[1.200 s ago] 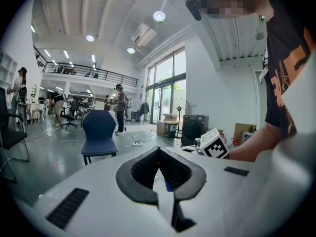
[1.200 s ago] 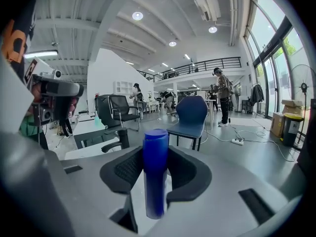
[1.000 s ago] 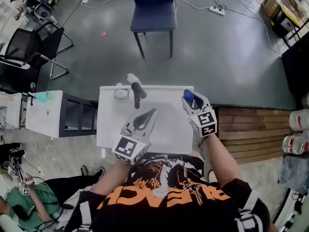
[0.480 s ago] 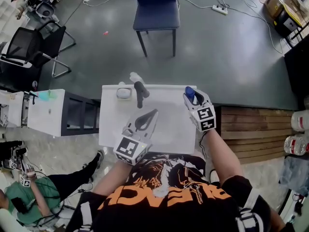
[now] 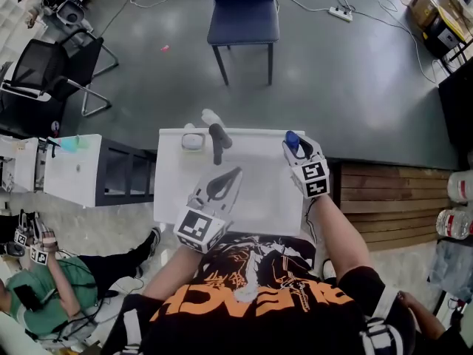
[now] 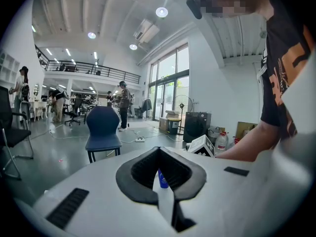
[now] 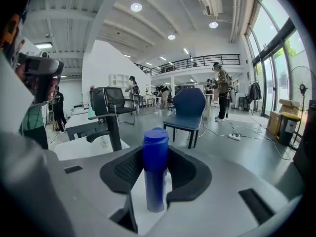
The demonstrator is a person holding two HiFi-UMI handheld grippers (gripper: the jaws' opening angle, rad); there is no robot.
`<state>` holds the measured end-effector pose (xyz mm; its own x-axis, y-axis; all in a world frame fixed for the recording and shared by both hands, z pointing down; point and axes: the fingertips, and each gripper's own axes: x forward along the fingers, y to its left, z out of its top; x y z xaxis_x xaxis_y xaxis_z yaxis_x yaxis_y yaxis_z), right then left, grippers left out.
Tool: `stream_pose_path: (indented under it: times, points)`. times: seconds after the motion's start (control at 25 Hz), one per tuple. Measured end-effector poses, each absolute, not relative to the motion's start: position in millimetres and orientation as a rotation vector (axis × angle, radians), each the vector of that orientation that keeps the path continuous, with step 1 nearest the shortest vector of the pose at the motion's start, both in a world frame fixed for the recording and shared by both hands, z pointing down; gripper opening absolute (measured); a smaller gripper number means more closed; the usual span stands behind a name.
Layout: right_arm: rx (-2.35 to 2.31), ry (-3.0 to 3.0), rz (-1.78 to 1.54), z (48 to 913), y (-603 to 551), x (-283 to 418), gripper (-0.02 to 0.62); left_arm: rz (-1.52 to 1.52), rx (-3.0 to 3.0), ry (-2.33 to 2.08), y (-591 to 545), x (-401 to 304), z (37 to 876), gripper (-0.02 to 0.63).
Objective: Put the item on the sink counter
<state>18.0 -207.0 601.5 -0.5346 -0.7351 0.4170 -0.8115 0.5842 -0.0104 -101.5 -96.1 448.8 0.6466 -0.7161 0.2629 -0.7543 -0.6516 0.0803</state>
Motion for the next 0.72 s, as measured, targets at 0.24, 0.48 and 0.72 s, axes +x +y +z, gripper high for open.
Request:
stream_pose_path:
  times: [0.24,0.48,0.72]
  points:
    - [1.270,-2.441,0.276,613,-201,24,0.164,0.320,2.680,-1.210,-96,-103,451,0.017]
    - [1.260,-2.453,0.256,614,-195,25,0.164,0.318,2.670,-1.218,-100,-106,452,0.016]
    - [1.248,-2.445,0.239,614,-193,21,0.164,0.300,2.689,-1.187,-99,-100,450,0.017]
